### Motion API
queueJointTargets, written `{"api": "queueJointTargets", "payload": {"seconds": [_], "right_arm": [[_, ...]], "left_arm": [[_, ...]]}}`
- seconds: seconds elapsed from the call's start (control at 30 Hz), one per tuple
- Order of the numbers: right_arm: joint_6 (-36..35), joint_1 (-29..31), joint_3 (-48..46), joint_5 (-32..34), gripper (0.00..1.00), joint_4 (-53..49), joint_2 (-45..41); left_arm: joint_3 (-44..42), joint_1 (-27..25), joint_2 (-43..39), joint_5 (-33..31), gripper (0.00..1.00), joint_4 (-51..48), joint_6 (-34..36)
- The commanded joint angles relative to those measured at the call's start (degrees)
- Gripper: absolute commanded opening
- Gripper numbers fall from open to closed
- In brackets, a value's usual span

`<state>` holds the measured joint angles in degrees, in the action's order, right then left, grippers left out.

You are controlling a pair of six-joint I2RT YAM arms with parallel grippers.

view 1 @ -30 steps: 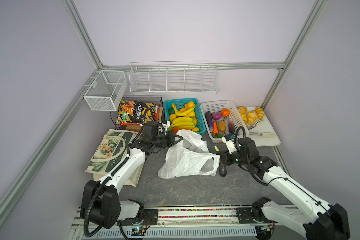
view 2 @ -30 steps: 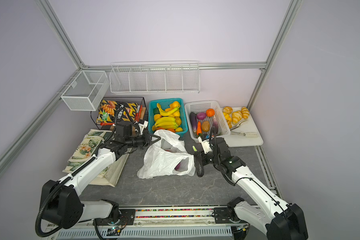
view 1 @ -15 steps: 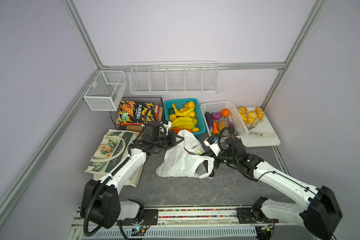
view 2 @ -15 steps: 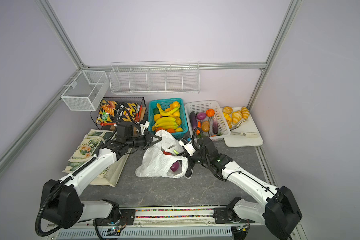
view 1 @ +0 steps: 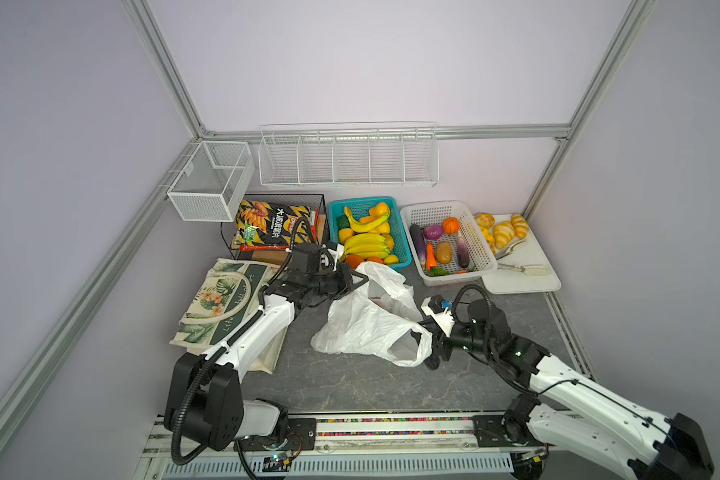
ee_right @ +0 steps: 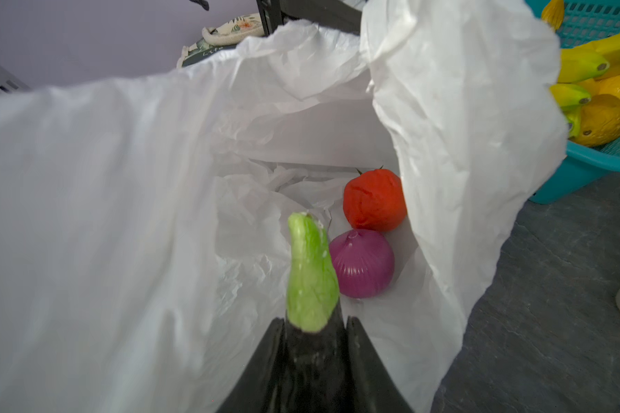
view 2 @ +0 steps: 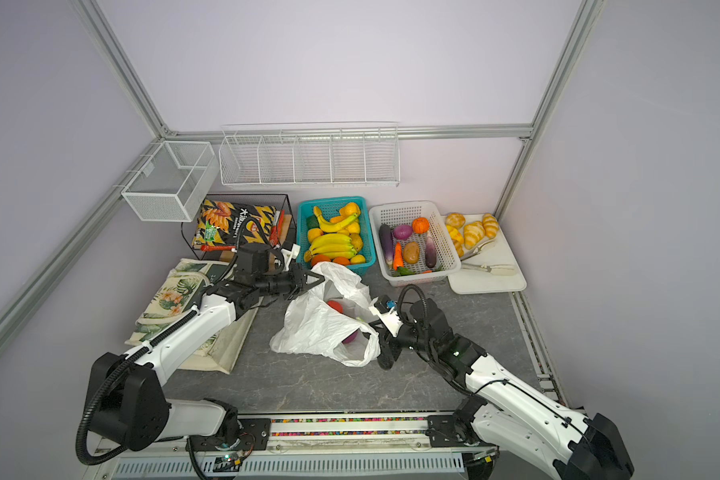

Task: Place the mixed food into the grocery bags and tie them
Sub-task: 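Carry the dark eggplant over the white bag and lower it in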

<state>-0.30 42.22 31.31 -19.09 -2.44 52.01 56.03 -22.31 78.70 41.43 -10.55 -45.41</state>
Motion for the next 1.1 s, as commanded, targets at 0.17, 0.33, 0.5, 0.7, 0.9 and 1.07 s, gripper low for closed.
{"api": "queueJointTargets", "payload": {"seconds": [0.17, 0.33, 0.5, 0.7, 0.9, 1.07], "right_arm": [[-5.1, 1.8, 9.2, 0.7, 0.30, 6.7, 12.9], [-5.7, 2.7, 17.3, 4.2, 0.31, 12.3, 22.8], [-3.6, 2.6, 15.2, 12.3, 0.34, 22.7, 29.6], [-0.3, 2.7, 11.2, 18.6, 0.46, 28.5, 33.1], [0.4, 2.6, 12.1, 17.9, 0.72, 15.4, 27.1], [0.8, 2.6, 11.1, 14.6, 0.80, 2.5, 16.8]], "left_arm": [[0.8, -0.9, 0.6, 0.4, 0.00, 1.1, 0.1], [1.0, -1.0, 0.4, 0.4, 0.00, 1.1, 0.1], [1.6, -0.9, 0.3, 0.3, 0.00, 1.1, -0.1], [2.5, -1.0, 0.3, 0.1, 0.00, 0.8, 0.3], [3.7, -0.9, 0.8, 0.1, 0.00, -0.8, 1.8], [4.3, -0.7, 1.5, 0.0, 0.00, -0.8, 2.3]]}}
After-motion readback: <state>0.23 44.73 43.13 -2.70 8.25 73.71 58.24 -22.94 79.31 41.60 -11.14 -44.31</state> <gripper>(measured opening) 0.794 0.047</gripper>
